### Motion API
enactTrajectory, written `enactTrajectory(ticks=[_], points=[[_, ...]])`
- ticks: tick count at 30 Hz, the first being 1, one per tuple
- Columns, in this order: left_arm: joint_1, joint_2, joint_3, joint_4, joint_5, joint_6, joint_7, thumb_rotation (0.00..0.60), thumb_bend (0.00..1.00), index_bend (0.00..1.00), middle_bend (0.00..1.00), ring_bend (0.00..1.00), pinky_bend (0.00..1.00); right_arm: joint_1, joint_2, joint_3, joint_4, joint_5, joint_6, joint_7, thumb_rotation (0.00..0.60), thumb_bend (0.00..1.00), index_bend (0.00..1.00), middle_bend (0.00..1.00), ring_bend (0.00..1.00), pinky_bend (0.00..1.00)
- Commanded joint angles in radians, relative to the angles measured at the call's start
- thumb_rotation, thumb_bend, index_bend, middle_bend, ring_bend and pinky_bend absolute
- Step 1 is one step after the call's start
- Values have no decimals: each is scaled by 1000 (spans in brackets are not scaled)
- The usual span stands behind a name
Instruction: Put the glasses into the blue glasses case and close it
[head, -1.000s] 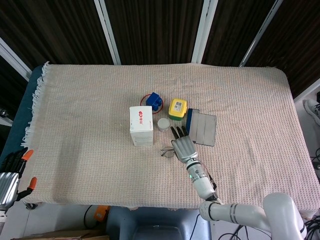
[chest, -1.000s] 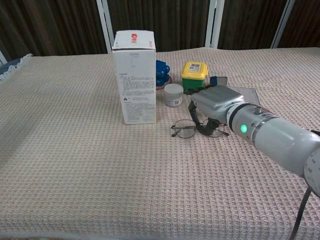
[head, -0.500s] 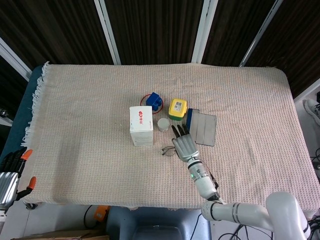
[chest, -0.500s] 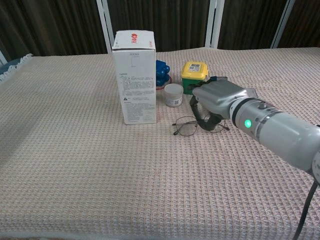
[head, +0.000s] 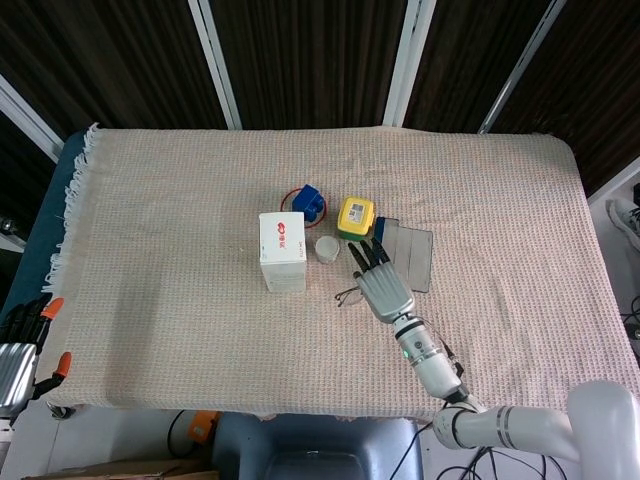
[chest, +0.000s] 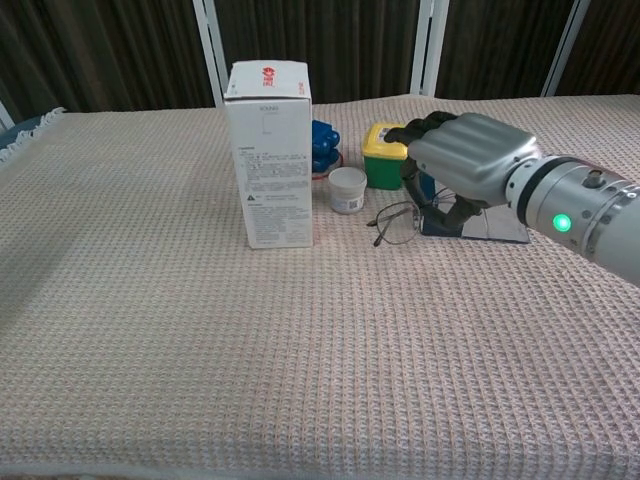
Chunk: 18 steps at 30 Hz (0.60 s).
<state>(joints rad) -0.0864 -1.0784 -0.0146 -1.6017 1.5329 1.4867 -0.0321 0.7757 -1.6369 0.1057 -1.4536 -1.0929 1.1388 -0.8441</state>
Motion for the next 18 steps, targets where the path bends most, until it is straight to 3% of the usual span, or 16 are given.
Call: enactTrajectory(ticks=[1, 8, 18], points=[[0, -5, -3, -4, -5, 0, 14, 600, 415, 0, 0, 0, 9, -33, 90, -47, -29, -97, 37, 44, 600, 715, 807, 160, 0, 0], [-4, -19, -10, -13, -22, -8, 57, 600, 416, 0, 0, 0, 10, -73, 204, -91, 64, -213, 53, 146, 600, 715, 804, 162, 0, 0], [-21, -47, -22, -25, -46, -33, 131, 600, 415, 0, 0, 0, 10, -48, 205, -106, 397, -315, -56, 376, 600, 715, 809, 170, 0, 0]])
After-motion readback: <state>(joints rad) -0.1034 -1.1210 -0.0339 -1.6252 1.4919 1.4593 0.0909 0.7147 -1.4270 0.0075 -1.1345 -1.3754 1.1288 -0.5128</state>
